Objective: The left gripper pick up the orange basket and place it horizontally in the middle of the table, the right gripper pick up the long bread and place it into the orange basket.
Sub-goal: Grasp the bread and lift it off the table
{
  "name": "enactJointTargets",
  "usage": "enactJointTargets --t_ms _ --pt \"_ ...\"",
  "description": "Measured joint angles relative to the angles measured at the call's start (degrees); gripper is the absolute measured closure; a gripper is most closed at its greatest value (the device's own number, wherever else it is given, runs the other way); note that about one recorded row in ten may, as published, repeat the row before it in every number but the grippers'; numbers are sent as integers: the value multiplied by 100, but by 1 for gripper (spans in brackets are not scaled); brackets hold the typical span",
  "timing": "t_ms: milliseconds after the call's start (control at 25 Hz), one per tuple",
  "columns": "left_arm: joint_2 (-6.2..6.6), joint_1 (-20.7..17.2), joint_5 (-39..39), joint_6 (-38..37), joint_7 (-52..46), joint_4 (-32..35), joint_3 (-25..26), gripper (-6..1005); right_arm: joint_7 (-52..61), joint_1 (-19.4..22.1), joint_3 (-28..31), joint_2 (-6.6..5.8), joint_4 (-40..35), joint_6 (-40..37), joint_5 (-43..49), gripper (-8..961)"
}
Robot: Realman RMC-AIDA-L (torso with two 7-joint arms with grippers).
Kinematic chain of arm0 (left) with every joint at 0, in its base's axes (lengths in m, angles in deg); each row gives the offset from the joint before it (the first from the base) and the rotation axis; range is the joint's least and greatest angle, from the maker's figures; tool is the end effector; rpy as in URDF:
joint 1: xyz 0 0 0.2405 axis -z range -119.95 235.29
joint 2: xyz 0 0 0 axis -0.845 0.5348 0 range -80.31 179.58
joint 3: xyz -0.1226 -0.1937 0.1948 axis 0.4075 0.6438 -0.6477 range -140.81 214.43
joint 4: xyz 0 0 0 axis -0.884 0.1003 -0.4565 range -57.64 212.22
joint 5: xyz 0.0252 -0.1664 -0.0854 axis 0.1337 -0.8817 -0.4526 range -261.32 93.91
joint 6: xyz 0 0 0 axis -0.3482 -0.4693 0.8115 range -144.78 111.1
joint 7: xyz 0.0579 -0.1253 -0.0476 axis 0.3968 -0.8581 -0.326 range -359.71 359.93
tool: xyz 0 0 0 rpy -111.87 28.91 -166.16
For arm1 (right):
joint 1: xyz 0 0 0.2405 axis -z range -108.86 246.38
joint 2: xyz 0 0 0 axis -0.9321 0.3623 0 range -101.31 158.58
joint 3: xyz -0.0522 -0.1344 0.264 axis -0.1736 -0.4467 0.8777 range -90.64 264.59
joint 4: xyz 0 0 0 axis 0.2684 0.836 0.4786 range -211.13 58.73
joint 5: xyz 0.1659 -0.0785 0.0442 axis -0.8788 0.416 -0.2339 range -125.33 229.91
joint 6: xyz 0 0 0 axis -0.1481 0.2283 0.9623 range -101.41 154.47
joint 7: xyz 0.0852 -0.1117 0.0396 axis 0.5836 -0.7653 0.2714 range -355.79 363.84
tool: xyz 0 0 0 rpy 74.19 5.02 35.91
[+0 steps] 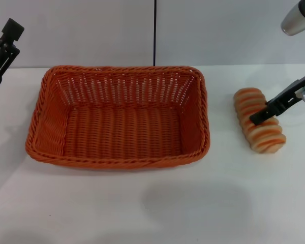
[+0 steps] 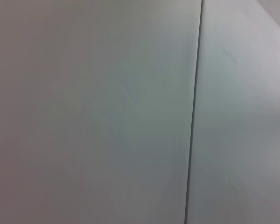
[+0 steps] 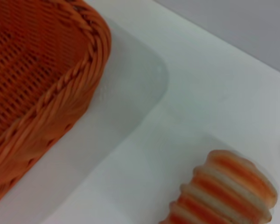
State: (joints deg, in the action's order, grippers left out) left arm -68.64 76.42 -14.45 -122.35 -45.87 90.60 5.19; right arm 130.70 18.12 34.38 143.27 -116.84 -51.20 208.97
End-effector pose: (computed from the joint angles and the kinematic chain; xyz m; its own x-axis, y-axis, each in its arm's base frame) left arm -0.3135 0.2707 0.0359 0.3488 -0.2622 0.8998 0.6414 -0.6333 -0.4332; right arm 0.2605 0.4265 -0.0066 0.6960 -0.6975 0.1706 -0.5873 -0.6897 -0.4236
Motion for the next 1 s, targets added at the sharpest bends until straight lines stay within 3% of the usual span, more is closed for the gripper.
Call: enactJointTargets --t_ms 120,320,1000 --pt "4 3 0 -17 -1 -4 2 203 14 2 1 18 2 66 -2 263" --pt "6 0 1 -85 3 -4 0 203 43 -22 32 38 -33 87 -22 400" --pt "14 44 1 -73 3 -4 40 203 -38 5 40 5 -92 -23 -316 525"
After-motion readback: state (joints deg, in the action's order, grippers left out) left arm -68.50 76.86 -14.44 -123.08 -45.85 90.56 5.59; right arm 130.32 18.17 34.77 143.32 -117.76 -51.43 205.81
